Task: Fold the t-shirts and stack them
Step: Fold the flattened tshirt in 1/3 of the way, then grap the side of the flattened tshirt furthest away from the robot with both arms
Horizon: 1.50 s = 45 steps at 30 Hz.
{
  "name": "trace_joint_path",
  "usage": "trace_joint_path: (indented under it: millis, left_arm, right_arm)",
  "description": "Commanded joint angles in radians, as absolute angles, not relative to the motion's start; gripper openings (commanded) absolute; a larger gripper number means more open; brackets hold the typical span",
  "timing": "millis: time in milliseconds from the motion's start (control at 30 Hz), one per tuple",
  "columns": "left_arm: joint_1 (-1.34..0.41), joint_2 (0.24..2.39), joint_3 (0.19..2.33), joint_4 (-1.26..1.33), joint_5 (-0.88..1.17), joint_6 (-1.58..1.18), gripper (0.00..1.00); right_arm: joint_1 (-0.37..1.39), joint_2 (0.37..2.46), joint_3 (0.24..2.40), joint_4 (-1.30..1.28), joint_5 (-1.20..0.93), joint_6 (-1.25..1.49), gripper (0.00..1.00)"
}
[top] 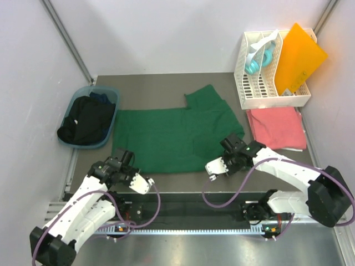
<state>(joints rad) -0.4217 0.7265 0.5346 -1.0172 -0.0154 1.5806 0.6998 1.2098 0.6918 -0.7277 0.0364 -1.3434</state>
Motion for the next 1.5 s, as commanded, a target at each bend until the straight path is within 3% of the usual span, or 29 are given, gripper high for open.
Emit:
trace_joint_path:
  millis: [0, 33, 100, 267, 433, 533, 600, 733, 833, 1033, 1467]
  left_arm:
    - [-0.42, 0.66, 0.543, -1.1, -0.012, 1.563, 0.51]
    - [-0.42, 0.657, 0.557, -1.089, -0.021, 1.548, 0.6]
    - [-0.42, 0.67, 0.619, -1.068, -0.02, 1.493, 0.69]
    - [-0.42, 0.77, 0.791, -0.959, -0.029, 1.358, 0.72]
    - [-0.417, 0.961, 0.914, -0.576, -0.142, 1.145, 0.74]
    - [-0.381, 1.235, 1.0, -0.477, -0.189, 1.065, 0.63]
    - [-0.333, 1.345, 1.075, -0.421, -0.222, 1.029, 0.63]
    - [-0.285, 1.647, 1.239, -0.397, -0.291, 1.034, 0.55]
    - [-0.252, 1.741, 1.318, -0.37, -0.314, 1.112, 0.55]
    - [-0.209, 1.853, 1.388, -0.345, -0.331, 1.341, 0.54]
    - [-0.058, 2.149, 1.799, -0.748, -0.124, 1.08, 0.5]
  right_arm:
    - [0.713, 1.17, 0.716, -0.799, 0.044, -1.304, 0.61]
    - [0.71, 1.167, 0.748, -0.805, 0.034, -1.293, 0.68]
    - [0.701, 1.158, 0.793, -0.818, 0.02, -1.246, 0.77]
    - [0.652, 1.192, 1.011, -0.813, -0.058, -1.097, 0.81]
    - [0.54, 1.354, 1.24, -0.649, -0.042, -0.919, 0.85]
    - [0.473, 1.54, 1.409, -0.592, -0.026, -0.809, 0.84]
    - [0.416, 1.719, 1.535, -0.629, -0.037, -0.734, 0.83]
    - [0.322, 2.026, 2.006, -0.768, -0.161, -0.614, 0.82]
    - [0.278, 2.205, 2.219, -0.834, -0.21, -0.569, 0.81]
    - [0.282, 2.31, 2.25, -0.787, -0.227, -0.56, 0.81]
    - [0.299, 2.295, 2.174, -0.704, -0.275, -0.468, 0.78]
